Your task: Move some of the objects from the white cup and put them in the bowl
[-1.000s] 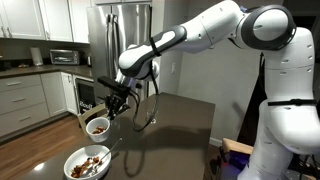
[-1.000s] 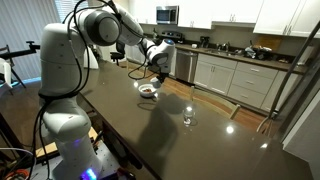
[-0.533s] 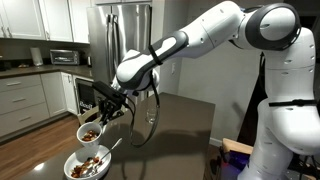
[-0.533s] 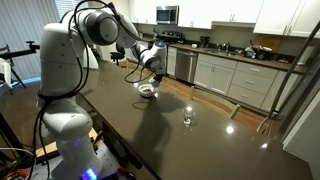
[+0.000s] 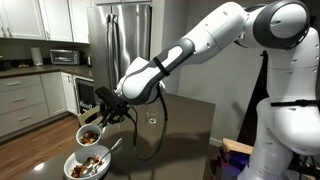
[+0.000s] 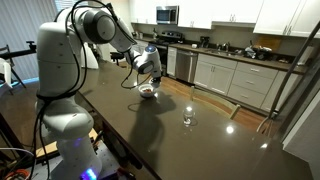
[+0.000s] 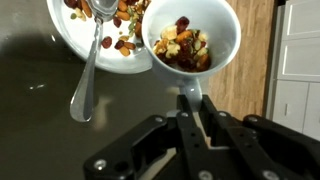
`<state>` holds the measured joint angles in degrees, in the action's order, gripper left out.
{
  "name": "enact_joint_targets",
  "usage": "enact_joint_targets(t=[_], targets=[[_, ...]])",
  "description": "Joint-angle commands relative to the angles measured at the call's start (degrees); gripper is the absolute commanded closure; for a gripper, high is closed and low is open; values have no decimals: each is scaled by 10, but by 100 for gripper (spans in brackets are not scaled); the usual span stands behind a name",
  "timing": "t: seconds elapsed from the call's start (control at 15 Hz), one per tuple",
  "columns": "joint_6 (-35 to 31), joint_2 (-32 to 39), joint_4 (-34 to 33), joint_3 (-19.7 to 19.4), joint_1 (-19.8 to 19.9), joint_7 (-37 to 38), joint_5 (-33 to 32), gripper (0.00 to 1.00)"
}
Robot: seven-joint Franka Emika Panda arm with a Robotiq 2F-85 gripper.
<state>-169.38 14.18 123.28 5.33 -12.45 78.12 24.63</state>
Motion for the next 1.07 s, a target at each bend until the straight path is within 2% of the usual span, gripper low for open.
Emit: enact_joint_targets(t=[0.0, 0.27, 0.33, 0.4, 0.53, 0.6, 0.87, 1.0], targets=[[-91, -35, 57, -17, -27, 20, -27, 93], [-157, -41, 91, -53, -70, 18, -40, 93], [-143, -47, 95, -51, -70, 11, -32, 93], [-137, -17, 71, -40, -58, 1, -24, 85], [-137, -22, 79, -45, -65, 1, -24, 85], [-137, -24, 80, -45, -66, 1, -24, 94], [-230, 1, 98, -126, -136, -1, -59, 94], [-280, 19, 102, -174, -185, -19, -44, 94]])
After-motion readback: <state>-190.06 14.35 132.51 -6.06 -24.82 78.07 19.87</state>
